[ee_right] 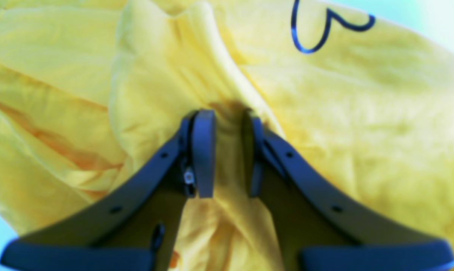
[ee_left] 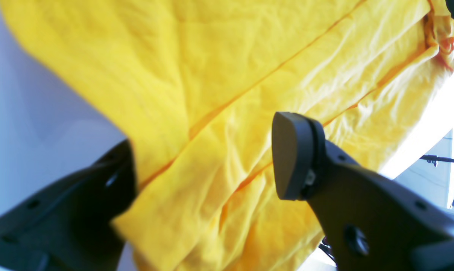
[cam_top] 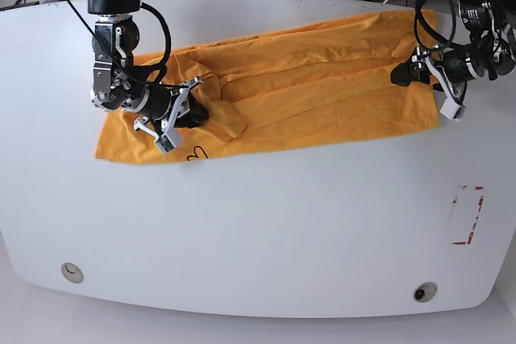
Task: Layout the t-shirt on the table in an organized manner, then fold the t-shirt properly
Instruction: 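Release the shirt end and raise the left gripper, then drag the shirt end with the left gripper toward the right gripper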
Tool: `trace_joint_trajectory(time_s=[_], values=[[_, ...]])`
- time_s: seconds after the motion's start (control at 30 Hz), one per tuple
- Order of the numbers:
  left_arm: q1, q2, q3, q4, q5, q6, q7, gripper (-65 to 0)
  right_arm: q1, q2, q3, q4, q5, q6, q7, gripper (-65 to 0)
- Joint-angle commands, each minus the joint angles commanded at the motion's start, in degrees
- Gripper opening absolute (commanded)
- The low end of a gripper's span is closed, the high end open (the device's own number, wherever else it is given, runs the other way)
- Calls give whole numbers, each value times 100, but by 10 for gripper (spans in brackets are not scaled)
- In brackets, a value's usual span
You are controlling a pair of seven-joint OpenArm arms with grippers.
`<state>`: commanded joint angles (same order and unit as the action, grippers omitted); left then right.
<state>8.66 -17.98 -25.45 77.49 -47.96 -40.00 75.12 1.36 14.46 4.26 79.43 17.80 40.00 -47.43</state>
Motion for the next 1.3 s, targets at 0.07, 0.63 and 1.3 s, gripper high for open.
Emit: trace_joint_trajectory(time_s=[0.07, 0.63, 1.3], values=[[-26, 0, 0, 0, 9, 0, -26, -333, 0, 0, 0, 0, 0, 0, 0, -526], [-431, -26, 826, 2048, -9, 0, 193, -610, 0, 0, 0, 0, 0, 0, 0, -526], [-1688, 985, 3666, 2620, 44, 0, 246, -608, 0, 18, 9, 0, 0, 0, 0, -526]])
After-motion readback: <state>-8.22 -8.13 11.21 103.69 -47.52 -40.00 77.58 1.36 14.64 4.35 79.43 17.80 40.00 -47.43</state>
